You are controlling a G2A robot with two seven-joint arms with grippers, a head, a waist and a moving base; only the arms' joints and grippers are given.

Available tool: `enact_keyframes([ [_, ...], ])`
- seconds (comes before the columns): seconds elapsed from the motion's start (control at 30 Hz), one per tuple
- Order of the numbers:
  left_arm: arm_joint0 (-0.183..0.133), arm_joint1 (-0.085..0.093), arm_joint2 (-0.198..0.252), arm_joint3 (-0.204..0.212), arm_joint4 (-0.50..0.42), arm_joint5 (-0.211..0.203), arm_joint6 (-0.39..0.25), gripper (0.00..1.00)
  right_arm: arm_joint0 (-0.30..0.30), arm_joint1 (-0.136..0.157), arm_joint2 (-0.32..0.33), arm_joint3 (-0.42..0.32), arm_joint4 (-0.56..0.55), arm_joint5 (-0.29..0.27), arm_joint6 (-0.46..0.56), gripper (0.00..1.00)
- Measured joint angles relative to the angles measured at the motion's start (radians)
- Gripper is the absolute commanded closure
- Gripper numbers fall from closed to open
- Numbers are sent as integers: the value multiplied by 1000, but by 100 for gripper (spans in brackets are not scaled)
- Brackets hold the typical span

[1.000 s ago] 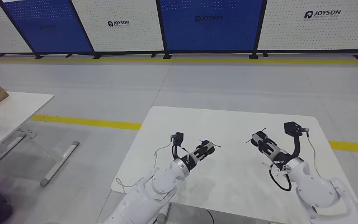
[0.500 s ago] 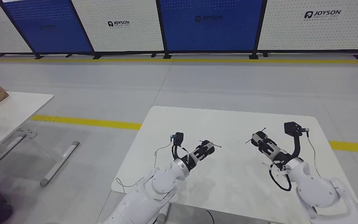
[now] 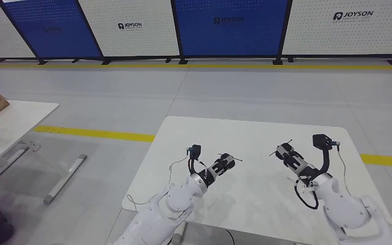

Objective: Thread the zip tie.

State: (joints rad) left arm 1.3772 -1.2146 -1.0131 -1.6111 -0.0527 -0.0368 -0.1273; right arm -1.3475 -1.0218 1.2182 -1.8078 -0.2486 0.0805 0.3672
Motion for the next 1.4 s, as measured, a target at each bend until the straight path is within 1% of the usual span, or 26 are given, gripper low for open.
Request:
enact_keyframes([
  [0.07,0,0,0,0,0,0,0,100,-10,-6,-10,-9,2,10,-43,100],
  [0.13,0,0,0,0,0,0,0,100,-18,-13,-37,-21,-32,32,-97,100],
  [0.2,0,0,0,0,0,0,0,100,-14,-20,-69,-21,-72,55,-123,100],
  [0.27,0,0,0,0,0,0,0,100,-10,-22,-81,-17,-87,64,-122,100],
  [0.63,-2,0,4,-2,7,0,-1,100,-10,-22,-80,-16,-85,63,-121,100],
  [0.73,-23,-5,27,3,62,23,16,100,-10,-22,-80,-16,-85,63,-121,100],
  [0.8,-44,-12,44,14,50,30,10,100,-10,-22,-80,-16,-85,63,-121,100],
  [0.87,-56,-15,51,23,37,26,0,100,-10,-22,-80,-16,-85,63,-121,100],
  [1.1,-56,-15,51,24,36,24,0,100,-12,-22,-81,-14,-87,62,-126,100],
  [1.2,-56,-15,51,24,36,24,0,100,-13,-29,-98,-2,-98,56,-144,100],
  [1.27,-52,-16,49,20,23,13,4,100,-9,-35,-116,4,-105,55,-149,100],
  [1.33,-45,-17,45,15,12,-9,17,100,-4,-41,-139,12,-131,61,-168,100],
  [1.4,-38,-17,43,11,12,-34,15,100,-4,-47,-157,14,-145,59,-177,100],
])
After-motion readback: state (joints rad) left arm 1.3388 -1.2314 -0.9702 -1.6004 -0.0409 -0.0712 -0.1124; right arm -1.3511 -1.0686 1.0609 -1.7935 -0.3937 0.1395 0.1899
